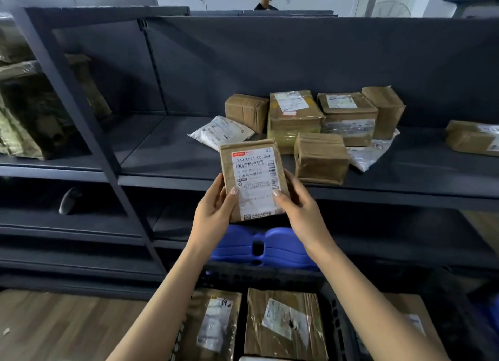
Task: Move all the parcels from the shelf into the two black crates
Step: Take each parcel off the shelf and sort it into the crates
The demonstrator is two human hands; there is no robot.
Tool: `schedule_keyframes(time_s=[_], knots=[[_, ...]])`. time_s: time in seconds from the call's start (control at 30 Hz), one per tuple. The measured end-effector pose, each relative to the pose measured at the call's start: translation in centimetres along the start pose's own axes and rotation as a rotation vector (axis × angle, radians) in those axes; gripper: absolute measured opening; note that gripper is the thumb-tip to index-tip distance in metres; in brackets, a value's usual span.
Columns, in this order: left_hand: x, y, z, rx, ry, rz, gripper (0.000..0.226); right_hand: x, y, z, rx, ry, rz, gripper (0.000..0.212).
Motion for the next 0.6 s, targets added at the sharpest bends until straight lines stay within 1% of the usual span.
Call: schedule_keyframes(time_s=[0.1,0.2,0.27,0.4,0.43,0.53,0.6], knots=[[-0.3,3.2,0.0,-0.002,0.009,0.019,0.032,0.4,3.7,0.4,0.006,-0.015,0.009,0.047],[-0.4,6.5,0.0,0.029,0.067,0.061,0.049,0.5,7.5,0.3,0.003,-0.062,0.041,0.051],[-0.5,8.7,0.4,0.038,0.097,0.083,0.054,0.6,10.1,-0.1,0.0,-0.082,0.07,0.051],[-0.8,11.8,1.3,0.027,0.134,0.082,0.05,0.9,14.1,-1.0,-0.007,-0.059,0.112,0.059],[-0.8,12.4,1.4,0.03,0.139,0.079,0.048,0.9,14.9,-1.1,-0.012,-0.05,0.126,0.058],[-0.7,14.0,1.5,0.039,0.144,0.075,0.04,1.0,17.0,-1.2,-0.026,-0.037,0.177,0.045],[-0.6,14.9,1.2,0.05,0.146,0.069,0.039,0.7,18.2,-1.2,-0.029,-0.032,0.187,0.04]])
Point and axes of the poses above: each hand's wrist, its own y-axis away from the middle knuckle, its own x-axis out of the back of the hand, z = x × y, the point moved 6 cm from there along -y, towards the middle knuckle, and after that the axes turned 3 degrees about y, right-handed, at the moved point
